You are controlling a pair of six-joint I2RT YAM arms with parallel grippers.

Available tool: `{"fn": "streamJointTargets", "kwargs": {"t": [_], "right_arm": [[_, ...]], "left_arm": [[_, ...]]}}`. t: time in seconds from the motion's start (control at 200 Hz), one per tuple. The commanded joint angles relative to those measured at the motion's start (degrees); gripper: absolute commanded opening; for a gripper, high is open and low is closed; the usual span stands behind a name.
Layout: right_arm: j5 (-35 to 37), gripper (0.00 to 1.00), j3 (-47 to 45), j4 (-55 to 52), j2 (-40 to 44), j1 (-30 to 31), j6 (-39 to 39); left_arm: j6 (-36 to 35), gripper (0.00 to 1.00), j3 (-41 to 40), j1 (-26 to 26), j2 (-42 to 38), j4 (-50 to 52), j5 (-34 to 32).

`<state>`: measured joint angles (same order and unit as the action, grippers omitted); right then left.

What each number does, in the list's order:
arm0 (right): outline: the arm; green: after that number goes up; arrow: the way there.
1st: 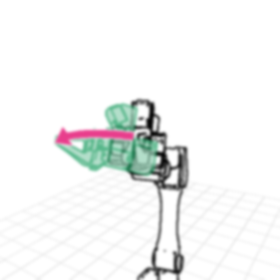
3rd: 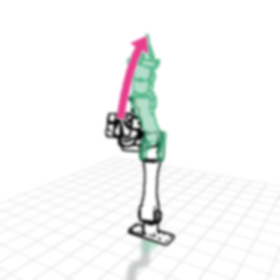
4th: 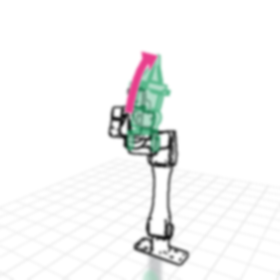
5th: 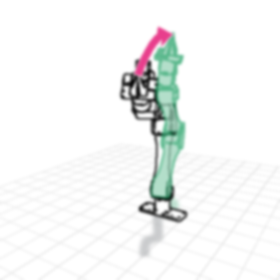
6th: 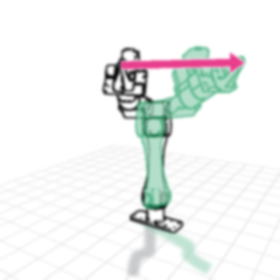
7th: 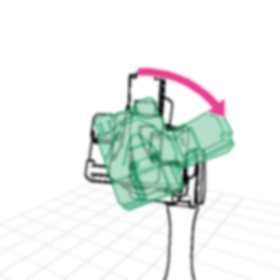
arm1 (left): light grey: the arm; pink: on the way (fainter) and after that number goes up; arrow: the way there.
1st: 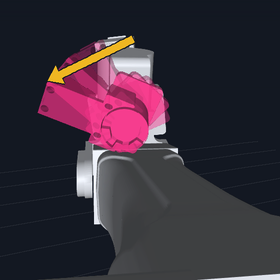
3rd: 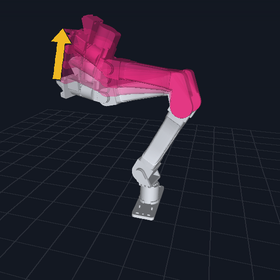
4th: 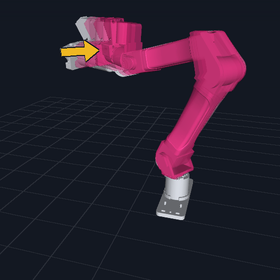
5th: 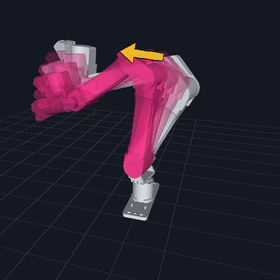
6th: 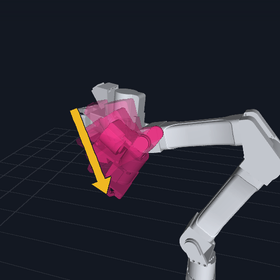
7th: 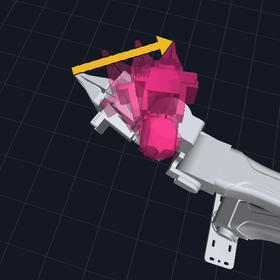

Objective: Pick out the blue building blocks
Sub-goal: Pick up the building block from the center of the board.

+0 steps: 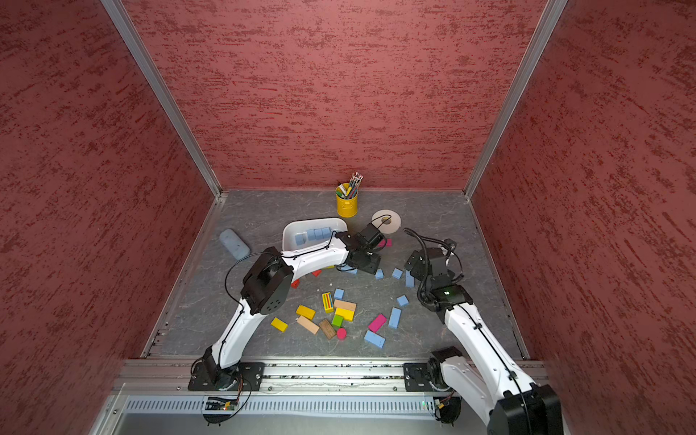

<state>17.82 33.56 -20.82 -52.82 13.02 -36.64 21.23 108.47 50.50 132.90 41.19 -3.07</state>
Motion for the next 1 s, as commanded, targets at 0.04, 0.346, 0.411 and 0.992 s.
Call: {"fn": "streamJointTargets", "kwargs": {"t": [0.04, 0.346, 0.411, 0.992], "right_arm": [[1.0, 0.99, -0.6, 0.0, 0.8, -0.6, -0.3], [0.9, 0.99, -0.8, 0.2, 1.0, -0.6, -0.3], [0.8, 0.99, -0.8, 0.2, 1.0, -0.7, -0.3], [-1.4, 0.99, -1.4, 1.7, 2.6, -0.6, -0.2]], "left_arm": [[-0.2, 0.50, 2.2, 0.2, 1.9, 0.7, -2.4], [-0.1, 0.22, 2.9, 0.7, 1.8, 1.1, -3.5], [-0.1, 0.17, 2.8, 0.9, 1.0, 1.1, -3.8], [0.5, 0.05, -9.6, 1.1, -23.6, -5.4, -11.2]]}}
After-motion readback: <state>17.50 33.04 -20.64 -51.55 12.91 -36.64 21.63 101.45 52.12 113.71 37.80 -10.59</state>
